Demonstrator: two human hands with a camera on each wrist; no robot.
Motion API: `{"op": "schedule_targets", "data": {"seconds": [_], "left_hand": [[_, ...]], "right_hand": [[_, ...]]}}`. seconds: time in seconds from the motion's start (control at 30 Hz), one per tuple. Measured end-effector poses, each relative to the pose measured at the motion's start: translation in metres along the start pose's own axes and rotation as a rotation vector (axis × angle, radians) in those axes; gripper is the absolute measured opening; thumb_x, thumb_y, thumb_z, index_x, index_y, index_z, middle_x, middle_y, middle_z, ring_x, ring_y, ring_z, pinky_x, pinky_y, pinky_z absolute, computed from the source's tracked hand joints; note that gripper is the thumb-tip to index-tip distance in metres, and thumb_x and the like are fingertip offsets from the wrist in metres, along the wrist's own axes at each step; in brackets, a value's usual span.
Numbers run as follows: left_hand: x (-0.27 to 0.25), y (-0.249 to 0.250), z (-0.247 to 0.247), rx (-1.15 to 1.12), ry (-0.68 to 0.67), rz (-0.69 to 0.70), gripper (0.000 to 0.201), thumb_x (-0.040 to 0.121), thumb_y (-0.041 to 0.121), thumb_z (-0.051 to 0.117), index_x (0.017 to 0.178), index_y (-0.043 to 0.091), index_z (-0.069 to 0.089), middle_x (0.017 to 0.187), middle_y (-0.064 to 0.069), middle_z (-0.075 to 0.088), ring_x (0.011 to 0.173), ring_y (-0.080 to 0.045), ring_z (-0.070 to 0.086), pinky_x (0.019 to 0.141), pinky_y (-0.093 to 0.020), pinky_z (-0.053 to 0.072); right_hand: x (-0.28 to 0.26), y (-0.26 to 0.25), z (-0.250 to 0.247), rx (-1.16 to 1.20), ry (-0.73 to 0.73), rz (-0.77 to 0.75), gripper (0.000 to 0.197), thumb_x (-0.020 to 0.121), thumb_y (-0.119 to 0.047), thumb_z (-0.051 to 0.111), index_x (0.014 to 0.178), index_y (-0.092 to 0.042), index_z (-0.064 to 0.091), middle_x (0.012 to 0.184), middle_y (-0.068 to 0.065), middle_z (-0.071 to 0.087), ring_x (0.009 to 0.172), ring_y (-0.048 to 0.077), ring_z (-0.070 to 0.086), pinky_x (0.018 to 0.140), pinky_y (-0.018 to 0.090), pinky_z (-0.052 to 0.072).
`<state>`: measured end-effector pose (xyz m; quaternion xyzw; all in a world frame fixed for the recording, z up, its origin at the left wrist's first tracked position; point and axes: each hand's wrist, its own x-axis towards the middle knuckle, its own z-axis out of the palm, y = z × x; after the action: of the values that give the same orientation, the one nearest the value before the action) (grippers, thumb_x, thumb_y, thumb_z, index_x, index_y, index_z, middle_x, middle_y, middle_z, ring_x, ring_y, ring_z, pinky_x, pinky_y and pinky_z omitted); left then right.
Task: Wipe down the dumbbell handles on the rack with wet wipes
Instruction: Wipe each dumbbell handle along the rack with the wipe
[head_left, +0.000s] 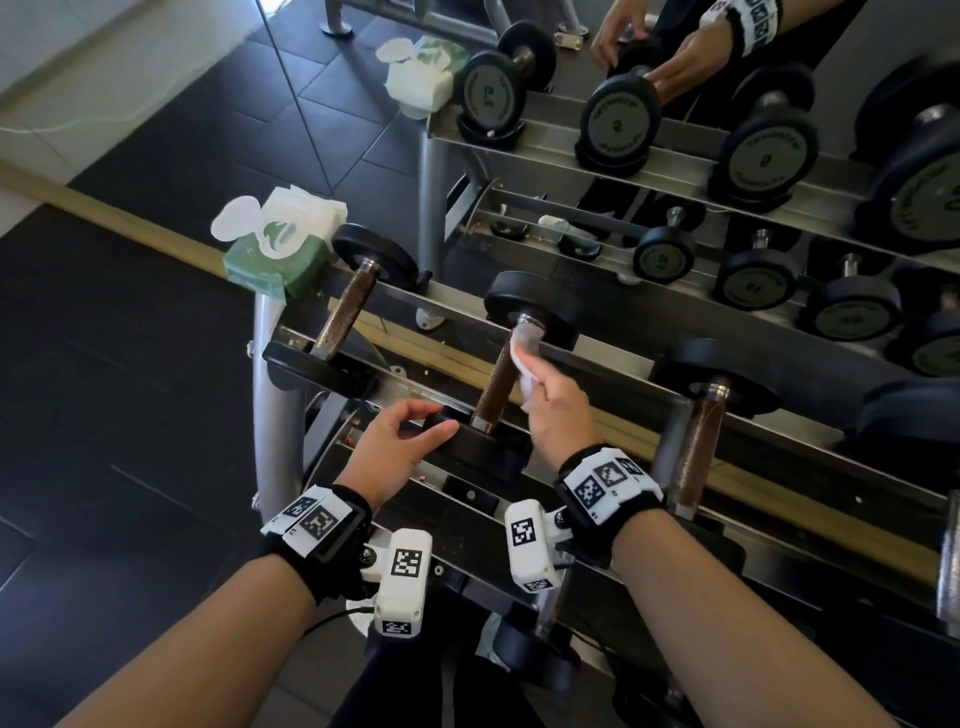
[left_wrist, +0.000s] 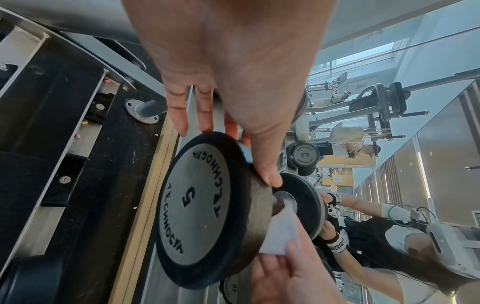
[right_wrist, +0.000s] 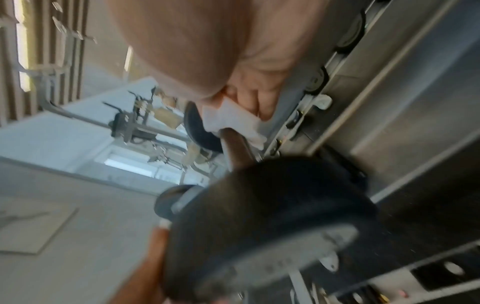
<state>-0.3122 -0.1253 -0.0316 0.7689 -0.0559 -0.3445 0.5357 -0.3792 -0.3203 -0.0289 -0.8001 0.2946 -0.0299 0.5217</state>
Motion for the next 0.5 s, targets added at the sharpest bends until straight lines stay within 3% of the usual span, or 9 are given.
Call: {"op": "schedule_targets", "data": {"seconds": [0.07, 0.1, 0.17, 0.23, 0.4, 0.5], "left_hand": [[-0.001, 0.001, -0.001, 0.001, -0.003, -0.001, 0.034, 0.086, 0.033, 0.07, 0.118, 0.026, 0.06, 0.117, 0.0, 0.063, 0.102, -0.015, 0.065, 0.095, -0.04, 0.053], [0.0, 0.001, -0.001, 0.008, -0.003, -0.003, 0.036, 0.086, 0.033, 0.07, 0.12, 0.025, 0.06, 0.118, 0.0, 0.063, 0.103, -0.016, 0.065, 0.097, -0.042, 0.053], [-0.001, 0.001, -0.001, 0.023, -0.002, -0.006, 0.038, 0.086, 0.034, 0.069, 0.122, 0.024, 0.059, 0.119, 0.0, 0.061, 0.105, -0.016, 0.064, 0.098, -0.044, 0.052], [-0.001, 0.002, 0.0, 0.031, 0.0, -0.003, 0.039, 0.087, 0.034, 0.069, 0.123, 0.023, 0.059, 0.12, 0.0, 0.061, 0.106, -0.017, 0.063, 0.098, -0.045, 0.052], [-0.002, 0.005, 0.0, 0.043, -0.008, 0.01, 0.036, 0.088, 0.031, 0.068, 0.121, 0.021, 0.059, 0.119, -0.001, 0.061, 0.103, -0.017, 0.065, 0.096, -0.045, 0.053], [-0.003, 0.004, 0.0, 0.035, -0.018, 0.019, 0.038, 0.088, 0.031, 0.068, 0.123, 0.021, 0.058, 0.121, -0.003, 0.06, 0.104, -0.018, 0.065, 0.093, -0.046, 0.055]], "right_hand": [[-0.005, 0.005, 0.01, 0.012, -0.086, 0.033, 0.045, 0.104, -0.016, 0.034, 0.141, -0.036, 0.05, 0.116, 0.002, 0.062, 0.102, 0.009, 0.059, 0.096, 0.025, 0.048], [-0.009, 0.009, 0.013, 0.034, -0.091, 0.043, 0.044, 0.104, -0.016, 0.034, 0.139, -0.036, 0.052, 0.115, 0.001, 0.062, 0.103, 0.009, 0.059, 0.095, 0.026, 0.048], [-0.021, 0.018, 0.019, 0.031, -0.093, 0.031, 0.041, 0.103, -0.021, 0.035, 0.131, -0.038, 0.06, 0.103, -0.004, 0.066, 0.086, 0.003, 0.06, 0.078, 0.018, 0.049], [-0.032, 0.024, 0.02, -0.034, -0.097, 0.008, 0.039, 0.099, -0.023, 0.038, 0.121, -0.034, 0.068, 0.086, -0.002, 0.07, 0.067, 0.005, 0.059, 0.062, 0.019, 0.049], [-0.028, 0.01, 0.002, -0.168, -0.214, -0.03, 0.032, 0.098, -0.016, 0.045, 0.103, -0.023, 0.076, 0.092, -0.007, 0.074, 0.084, 0.001, 0.066, 0.078, 0.017, 0.051], [-0.019, -0.007, -0.021, -0.09, -0.128, -0.04, 0.034, 0.098, -0.014, 0.043, 0.094, -0.024, 0.075, 0.085, -0.015, 0.066, 0.077, -0.015, 0.061, 0.07, 0.004, 0.041]]}}
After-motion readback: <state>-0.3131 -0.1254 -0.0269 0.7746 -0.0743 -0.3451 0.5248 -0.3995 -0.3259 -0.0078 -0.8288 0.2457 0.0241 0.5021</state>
